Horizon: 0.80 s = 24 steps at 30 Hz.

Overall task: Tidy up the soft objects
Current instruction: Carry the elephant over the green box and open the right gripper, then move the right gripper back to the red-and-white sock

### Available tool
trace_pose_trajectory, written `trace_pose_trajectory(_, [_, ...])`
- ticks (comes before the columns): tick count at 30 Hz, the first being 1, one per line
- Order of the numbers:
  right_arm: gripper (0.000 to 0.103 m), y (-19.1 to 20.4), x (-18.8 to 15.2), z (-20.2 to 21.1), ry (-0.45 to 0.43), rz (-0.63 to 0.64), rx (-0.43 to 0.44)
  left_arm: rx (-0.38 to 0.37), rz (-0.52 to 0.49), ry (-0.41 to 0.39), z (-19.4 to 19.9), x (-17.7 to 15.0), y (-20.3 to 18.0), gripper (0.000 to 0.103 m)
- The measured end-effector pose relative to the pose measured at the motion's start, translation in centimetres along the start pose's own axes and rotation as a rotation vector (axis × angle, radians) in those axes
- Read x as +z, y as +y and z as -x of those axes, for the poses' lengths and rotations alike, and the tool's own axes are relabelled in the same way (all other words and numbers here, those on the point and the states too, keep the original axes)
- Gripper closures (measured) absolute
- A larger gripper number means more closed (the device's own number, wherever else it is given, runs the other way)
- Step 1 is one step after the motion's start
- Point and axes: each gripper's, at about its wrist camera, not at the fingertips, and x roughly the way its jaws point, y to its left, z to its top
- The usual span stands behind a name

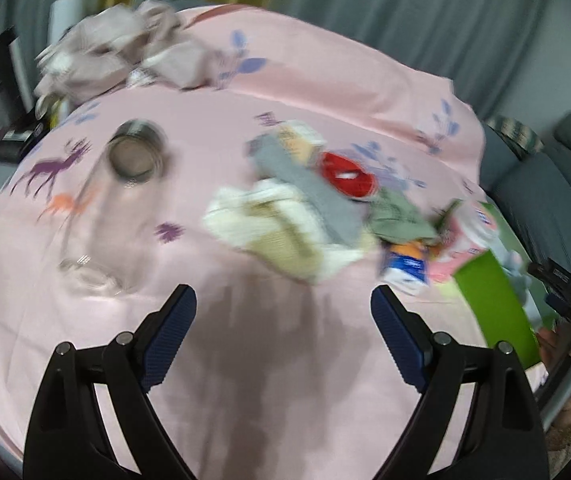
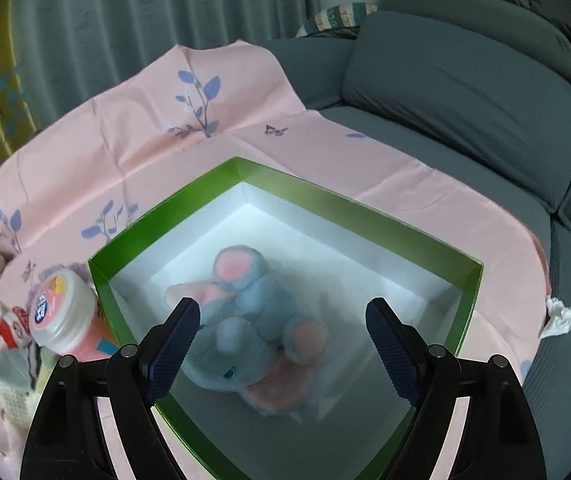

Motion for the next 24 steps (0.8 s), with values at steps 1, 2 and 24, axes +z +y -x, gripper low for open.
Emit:
trace_pose_trajectory(1, [0.017, 0.2, -0.2, 0.2, -0.003, 0.008, -0.002, 0.006, 0.024, 0.007, -0.3, -0.1, 0.8, 0.014])
trace_pose_trajectory(2, [0.017, 0.5, -0.3, 0.1, 0.004, 0.025, 0.004, 0.008, 0.043, 0.013, -0.5, -0.1, 1.3, 0.014])
trace_pose_trajectory(24, [0.014, 8.7, -1.4, 8.6, -0.126, 0.146, 0.295, 0.002, 0.162, 0.055, -1.7, 0.3, 4.5, 0.014])
